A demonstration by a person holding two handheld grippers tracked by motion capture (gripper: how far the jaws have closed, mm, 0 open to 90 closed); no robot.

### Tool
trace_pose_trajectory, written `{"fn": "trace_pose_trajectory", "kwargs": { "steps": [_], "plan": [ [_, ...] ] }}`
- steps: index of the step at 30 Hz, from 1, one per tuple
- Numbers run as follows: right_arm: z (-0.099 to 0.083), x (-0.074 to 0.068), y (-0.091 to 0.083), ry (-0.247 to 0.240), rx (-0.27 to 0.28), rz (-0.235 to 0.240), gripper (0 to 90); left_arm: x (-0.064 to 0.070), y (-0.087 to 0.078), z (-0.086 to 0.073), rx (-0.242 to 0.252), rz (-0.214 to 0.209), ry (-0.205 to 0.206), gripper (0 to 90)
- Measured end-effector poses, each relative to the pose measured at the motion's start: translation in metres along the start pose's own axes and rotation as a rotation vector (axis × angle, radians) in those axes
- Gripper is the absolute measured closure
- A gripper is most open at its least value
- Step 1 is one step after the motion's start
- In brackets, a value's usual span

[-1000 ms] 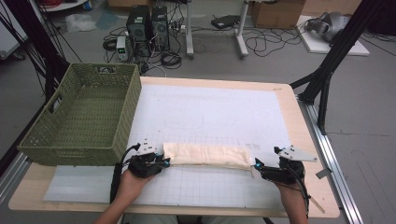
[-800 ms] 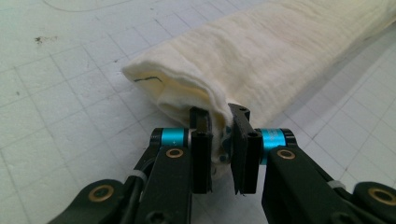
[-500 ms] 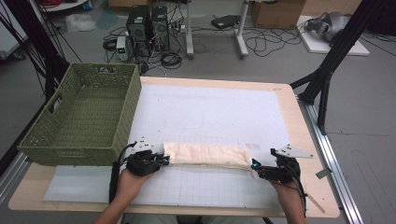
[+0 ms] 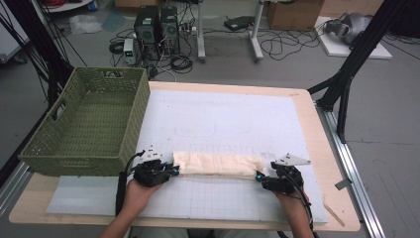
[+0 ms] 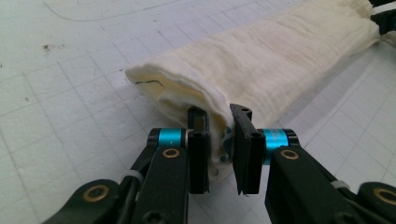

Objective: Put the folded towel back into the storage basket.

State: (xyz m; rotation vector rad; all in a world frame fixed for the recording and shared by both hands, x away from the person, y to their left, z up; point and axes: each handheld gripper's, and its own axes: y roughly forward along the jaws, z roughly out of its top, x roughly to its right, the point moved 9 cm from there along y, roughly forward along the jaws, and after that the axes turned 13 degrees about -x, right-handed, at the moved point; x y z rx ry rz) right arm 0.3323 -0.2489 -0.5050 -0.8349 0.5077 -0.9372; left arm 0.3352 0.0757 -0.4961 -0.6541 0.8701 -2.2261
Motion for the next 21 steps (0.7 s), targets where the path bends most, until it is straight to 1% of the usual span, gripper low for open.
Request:
{"fn": "trace_pose_trajectory", "kwargs": {
  "steps": [1, 3, 4, 6, 8, 10, 11, 12, 13, 14, 15, 16, 17, 18, 20, 21],
  "plan": [
    [0.0, -0.002, 0.0, -0.009, 0.0, 0.012, 32.6, 0.0, 0.0, 0.0, 0.003, -0.001, -0.003, 77.0],
    [-0.002, -0.009, 0.003, -0.025, -0.004, 0.059, 32.8, 0.0, 0.0, 0.0, 0.002, 0.001, -0.007, 76.4],
    [-0.003, -0.01, 0.003, -0.026, -0.003, 0.06, 33.3, 0.0, 0.0, 0.0, 0.003, 0.002, -0.007, 76.0],
    [-0.003, -0.011, 0.002, -0.03, -0.006, 0.073, 38.2, -0.001, 0.0, 0.0, -0.001, 0.004, -0.004, 75.7],
    [-0.003, -0.011, 0.002, -0.022, -0.01, 0.077, 39.7, -0.001, 0.0, 0.0, 0.002, 0.003, -0.007, 75.6],
    [-0.003, -0.011, 0.002, -0.027, -0.009, 0.084, 46.0, -0.001, 0.0, 0.0, -0.001, 0.003, -0.003, 75.6],
    [-0.004, -0.012, 0.001, -0.021, -0.012, 0.096, 49.6, -0.001, 0.0, -0.001, -0.002, 0.004, 0.0, 75.6],
    [-0.004, -0.012, 0.001, -0.008, -0.013, 0.108, 51.0, -0.001, 0.0, -0.001, -0.002, 0.004, -0.001, 75.6],
    [-0.004, -0.013, 0.001, 0.021, -0.011, 0.106, 52.5, -0.001, 0.001, -0.001, -0.004, 0.005, -0.001, 75.6],
    [-0.004, -0.013, 0.002, 0.038, -0.007, 0.101, 54.2, -0.001, 0.001, -0.001, -0.007, 0.006, 0.001, 75.6],
    [-0.004, -0.013, 0.001, 0.044, -0.013, 0.098, 57.6, -0.001, 0.002, -0.002, -0.008, 0.007, 0.0, 75.6],
    [-0.003, -0.015, 0.001, 0.04, -0.02, 0.111, 66.4, -0.001, 0.002, -0.001, -0.007, 0.007, -0.002, 75.6],
    [-0.003, -0.019, 0.001, 0.025, -0.025, 0.14, 75.2, 0.0, 0.002, -0.001, -0.005, 0.008, -0.002, 75.6],
    [-0.003, -0.022, 0.001, 0.006, -0.023, 0.131, 76.9, -0.001, 0.001, -0.001, -0.008, 0.009, 0.002, 75.6],
    [-0.002, -0.024, 0.0, -0.014, -0.03, 0.114, 78.1, -0.002, 0.001, -0.001, -0.004, 0.009, -0.002, 75.6],
    [-0.002, -0.024, 0.0, -0.011, -0.03, 0.117, 78.2, -0.002, 0.001, -0.001, -0.003, 0.007, -0.004, 76.0]
  ]
}}
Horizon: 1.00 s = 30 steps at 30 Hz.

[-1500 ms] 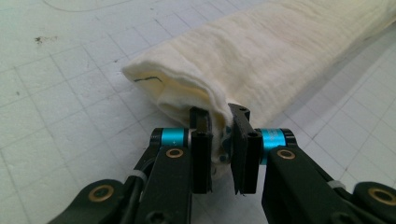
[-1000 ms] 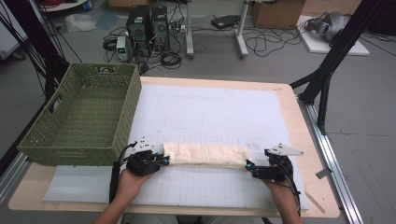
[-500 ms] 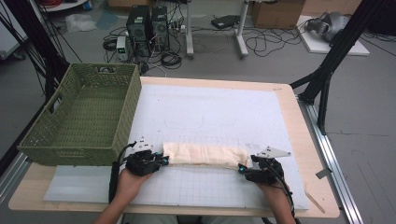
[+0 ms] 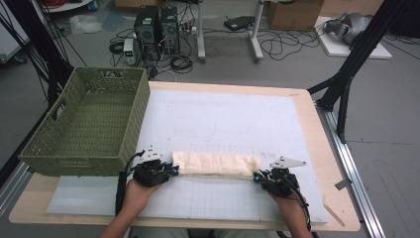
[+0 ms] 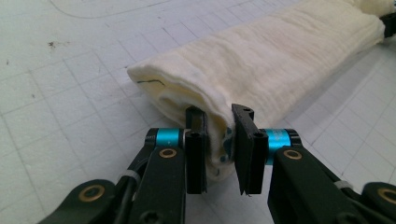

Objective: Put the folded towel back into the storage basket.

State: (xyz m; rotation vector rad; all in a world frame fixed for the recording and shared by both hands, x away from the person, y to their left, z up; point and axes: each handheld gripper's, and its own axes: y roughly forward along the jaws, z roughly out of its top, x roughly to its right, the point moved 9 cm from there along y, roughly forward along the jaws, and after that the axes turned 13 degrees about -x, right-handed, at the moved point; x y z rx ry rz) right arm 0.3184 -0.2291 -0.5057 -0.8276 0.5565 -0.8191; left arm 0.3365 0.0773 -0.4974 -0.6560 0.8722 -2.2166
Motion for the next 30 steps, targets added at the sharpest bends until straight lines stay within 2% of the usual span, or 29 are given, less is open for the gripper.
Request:
{"fn": "trace_pose_trajectory", "kwargs": {
  "steps": [6, 10, 13, 19, 22, 24, 26, 27, 28, 30],
  "plan": [
    [0.003, 0.004, -0.005, -0.017, 0.014, -0.021, 80.1, -0.001, -0.005, 0.003, 0.022, 0.01, 0.014, 80.6],
    [0.007, 0.011, -0.015, 0.013, 0.056, -0.018, 80.4, 0.002, -0.007, 0.005, 0.034, 0.007, 0.029, 81.5],
    [0.009, 0.012, -0.019, 0.012, 0.07, -0.023, 80.5, 0.005, -0.009, 0.007, 0.047, 0.009, 0.037, 81.6],
    [0.01, 0.012, -0.021, 0.022, 0.083, -0.01, 80.4, 0.003, -0.011, 0.008, 0.055, 0.006, 0.033, 81.5],
    [0.008, 0.01, -0.017, 0.034, 0.072, 0.014, 80.0, 0.002, -0.011, 0.006, 0.046, 0.007, 0.028, 81.5],
    [0.005, 0.007, -0.011, 0.037, 0.052, 0.04, 74.5, 0.001, -0.01, 0.005, 0.041, 0.008, 0.023, 81.5],
    [0.003, 0.004, -0.004, 0.032, 0.023, 0.038, 65.1, 0.0, -0.009, 0.005, 0.036, 0.008, 0.019, 81.3],
    [0.002, 0.005, -0.001, 0.035, 0.009, 0.009, 56.7, 0.0, -0.009, 0.005, 0.036, 0.007, 0.019, 81.3],
    [0.002, 0.005, -0.001, 0.043, 0.005, -0.003, 53.0, 0.0, -0.009, 0.004, 0.036, 0.008, 0.018, 81.2],
    [0.001, 0.003, 0.001, 0.055, 0.006, 0.008, 49.5, -0.001, -0.009, 0.004, 0.033, 0.009, 0.016, 81.1]
  ]
}}
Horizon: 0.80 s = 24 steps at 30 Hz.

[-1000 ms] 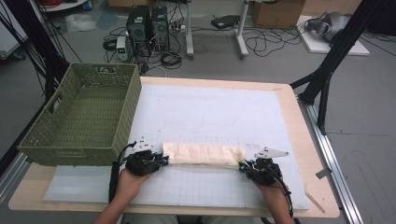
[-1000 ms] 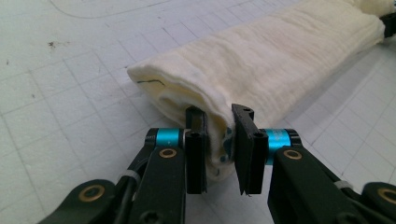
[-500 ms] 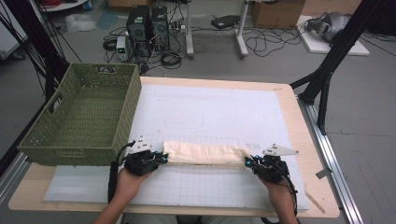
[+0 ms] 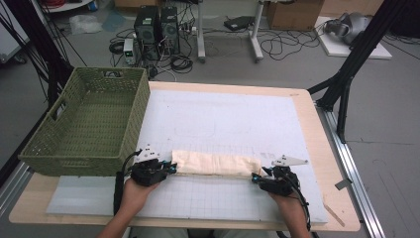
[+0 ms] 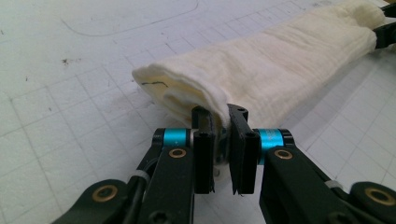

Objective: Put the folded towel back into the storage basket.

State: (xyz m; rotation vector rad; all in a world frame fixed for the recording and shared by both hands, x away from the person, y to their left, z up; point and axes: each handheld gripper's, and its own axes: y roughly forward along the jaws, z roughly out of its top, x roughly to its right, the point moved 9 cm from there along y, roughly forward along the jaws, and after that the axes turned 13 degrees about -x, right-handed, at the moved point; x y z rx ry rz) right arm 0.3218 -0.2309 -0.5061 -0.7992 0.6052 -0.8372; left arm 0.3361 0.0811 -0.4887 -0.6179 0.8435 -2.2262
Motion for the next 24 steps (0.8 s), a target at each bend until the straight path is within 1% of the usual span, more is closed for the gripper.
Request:
{"fn": "trace_pose_trajectory", "kwargs": {
  "steps": [2, 3, 5, 6, 7, 8, 9, 11, 13, 14, 17, 20, 21, 22, 24],
  "plan": [
    [-0.001, -0.002, 0.001, -0.02, 0.006, -0.012, 50.6, 0.0, 0.001, 0.0, -0.003, 0.002, 0.001, 81.0],
    [-0.001, -0.004, 0.001, -0.025, 0.002, -0.012, 53.7, 0.0, 0.001, 0.0, -0.004, 0.002, 0.001, 81.0],
    [-0.001, -0.006, 0.002, -0.015, 0.005, 0.004, 64.2, 0.001, 0.002, -0.001, -0.012, 0.004, 0.008, 81.0],
    [-0.001, -0.008, 0.002, -0.011, 0.009, 0.027, 74.9, 0.0, 0.003, -0.001, -0.013, 0.006, 0.008, 81.0],
    [-0.001, -0.011, 0.003, -0.01, 0.009, 0.056, 77.4, 0.0, 0.003, -0.002, -0.016, 0.008, 0.01, 80.9],
    [-0.001, -0.012, 0.003, -0.001, 0.014, 0.062, 78.6, 0.0, 0.004, -0.002, -0.016, 0.008, 0.007, 81.0],
    [-0.001, -0.011, 0.003, 0.014, 0.016, 0.083, 79.4, 0.0, 0.004, -0.002, -0.016, 0.008, 0.007, 81.0],
    [-0.001, -0.01, 0.003, 0.034, 0.021, 0.107, 80.5, 0.0, 0.004, -0.001, -0.009, 0.007, 0.003, 81.0],
    [0.001, -0.009, 0.0, 0.027, 0.033, 0.102, 80.9, 0.0, 0.001, 0.001, 0.0, 0.008, 0.004, 81.1],
    [0.004, -0.009, -0.002, 0.025, 0.044, 0.109, 80.9, 0.0, -0.001, 0.002, 0.009, 0.009, 0.005, 81.1],
    [0.01, -0.007, -0.013, 0.039, 0.088, 0.117, 80.9, 0.0, -0.007, 0.006, 0.035, 0.005, 0.006, 81.4],
    [0.015, -0.004, -0.02, 0.032, 0.112, 0.096, 80.8, 0.002, -0.011, 0.009, 0.056, 0.0, 0.009, 81.4],
    [0.016, -0.003, -0.022, 0.022, 0.115, 0.086, 80.8, 0.003, -0.012, 0.011, 0.062, -0.001, 0.011, 81.4],
    [0.017, -0.004, -0.023, 0.009, 0.116, 0.07, 80.8, 0.004, -0.015, 0.012, 0.069, -0.001, 0.014, 81.5],
    [0.02, -0.005, -0.027, -0.033, 0.123, 0.033, 80.8, 0.004, -0.019, 0.016, 0.089, 0.0, 0.021, 81.5]
  ]
}}
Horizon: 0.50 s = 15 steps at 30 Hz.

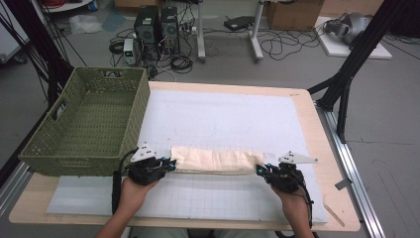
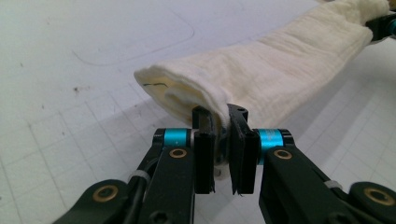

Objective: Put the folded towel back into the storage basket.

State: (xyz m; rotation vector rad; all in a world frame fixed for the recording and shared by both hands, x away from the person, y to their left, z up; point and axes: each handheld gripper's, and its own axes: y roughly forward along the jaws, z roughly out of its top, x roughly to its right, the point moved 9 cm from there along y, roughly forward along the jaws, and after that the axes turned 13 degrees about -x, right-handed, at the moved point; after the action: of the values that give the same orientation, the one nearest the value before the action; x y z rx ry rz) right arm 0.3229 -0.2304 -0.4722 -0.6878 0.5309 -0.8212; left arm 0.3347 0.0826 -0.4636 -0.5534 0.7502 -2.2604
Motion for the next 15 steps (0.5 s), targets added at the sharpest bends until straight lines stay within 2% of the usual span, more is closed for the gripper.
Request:
{"fn": "trace_pose_trajectory", "kwargs": {
  "steps": [8, 15],
  "plan": [
    [0.019, -0.007, -0.016, -0.141, 0.053, -0.095, 80.6, 0.0, -0.02, 0.016, 0.074, -0.002, 0.017, 81.6],
    [0.042, -0.012, -0.029, -0.185, 0.117, -0.089, 80.6, -0.001, -0.045, 0.033, 0.141, 0.004, 0.034, 81.6]
  ]
}}
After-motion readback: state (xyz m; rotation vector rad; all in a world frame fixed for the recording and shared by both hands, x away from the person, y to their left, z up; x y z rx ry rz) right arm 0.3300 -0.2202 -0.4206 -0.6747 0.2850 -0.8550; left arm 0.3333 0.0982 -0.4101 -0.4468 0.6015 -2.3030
